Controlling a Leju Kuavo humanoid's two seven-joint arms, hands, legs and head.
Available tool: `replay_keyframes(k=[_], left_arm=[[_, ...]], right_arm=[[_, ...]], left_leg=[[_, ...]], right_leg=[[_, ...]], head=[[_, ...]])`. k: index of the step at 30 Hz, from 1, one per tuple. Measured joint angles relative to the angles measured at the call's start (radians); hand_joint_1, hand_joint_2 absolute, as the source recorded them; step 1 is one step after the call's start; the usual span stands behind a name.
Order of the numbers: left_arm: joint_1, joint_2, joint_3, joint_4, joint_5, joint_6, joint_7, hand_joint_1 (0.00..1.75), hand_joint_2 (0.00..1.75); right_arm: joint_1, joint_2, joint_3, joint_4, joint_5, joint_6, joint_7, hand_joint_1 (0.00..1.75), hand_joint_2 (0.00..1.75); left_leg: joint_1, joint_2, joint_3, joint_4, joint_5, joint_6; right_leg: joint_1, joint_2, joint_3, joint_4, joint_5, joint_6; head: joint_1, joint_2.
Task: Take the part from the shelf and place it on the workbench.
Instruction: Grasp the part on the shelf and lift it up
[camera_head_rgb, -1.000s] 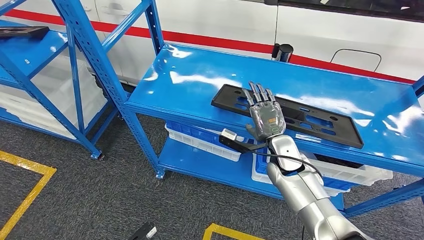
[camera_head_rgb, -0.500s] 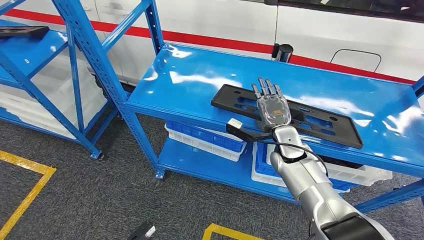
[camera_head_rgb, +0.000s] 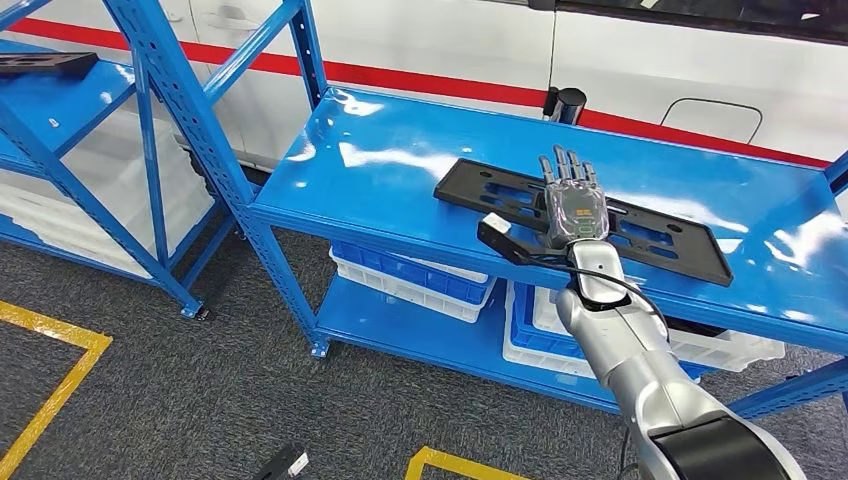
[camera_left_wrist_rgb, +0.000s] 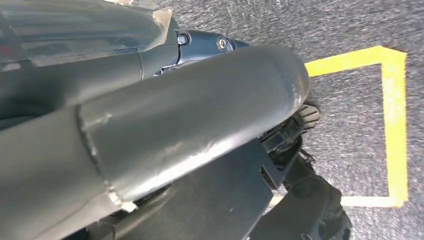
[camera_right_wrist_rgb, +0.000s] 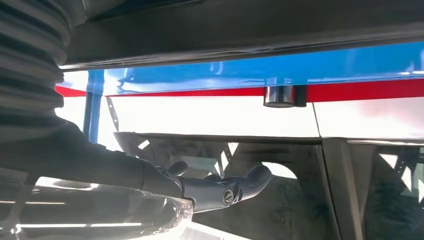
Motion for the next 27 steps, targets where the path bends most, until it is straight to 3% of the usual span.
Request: replay_keyframes(k=[1, 2, 7, 27], left_arm=[[0.000, 0.001, 0.000, 0.001, 0.000, 0.001, 0.003, 0.00, 0.00], [0.000, 0.001, 0.000, 0.002, 0.001, 0.000, 0.004, 0.00, 0.00], [0.000, 0.002, 0.000, 0.004, 0.000, -0.011, -0.007, 0.00, 0.00], [0.001, -0.008, 0.000, 0.004, -0.001, -0.025, -0.040, 0.00, 0.00]], right_arm=[[0.004, -0.002, -0.005, -0.005, 0.001, 0.006, 0.000, 1.72, 1.75], [0.009, -0.004, -0.011, -0.011, 0.001, 0.016, 0.000, 1.75, 1.75], [0.035, -0.007, -0.038, -0.036, 0.004, 0.072, -0.017, 1.75, 1.75], [0.036, -0.006, -0.074, -0.039, 0.018, 0.093, -0.043, 1.75, 1.75]], left_leg=[[0.000, 0.000, 0.000, 0.000, 0.000, 0.000], [0.000, 0.000, 0.000, 0.000, 0.000, 0.000], [0.000, 0.000, 0.000, 0.000, 0.000, 0.000], [0.000, 0.001, 0.000, 0.000, 0.000, 0.000]], right_leg=[[0.000, 0.000, 0.000, 0.000, 0.000, 0.000], [0.000, 0.000, 0.000, 0.000, 0.000, 0.000], [0.000, 0.000, 0.000, 0.000, 0.000, 0.000], [0.000, 0.000, 0.000, 0.000, 0.000, 0.000]], head=[[0.000, 0.000], [0.000, 0.000], [0.000, 0.000], [0.000, 0.000]])
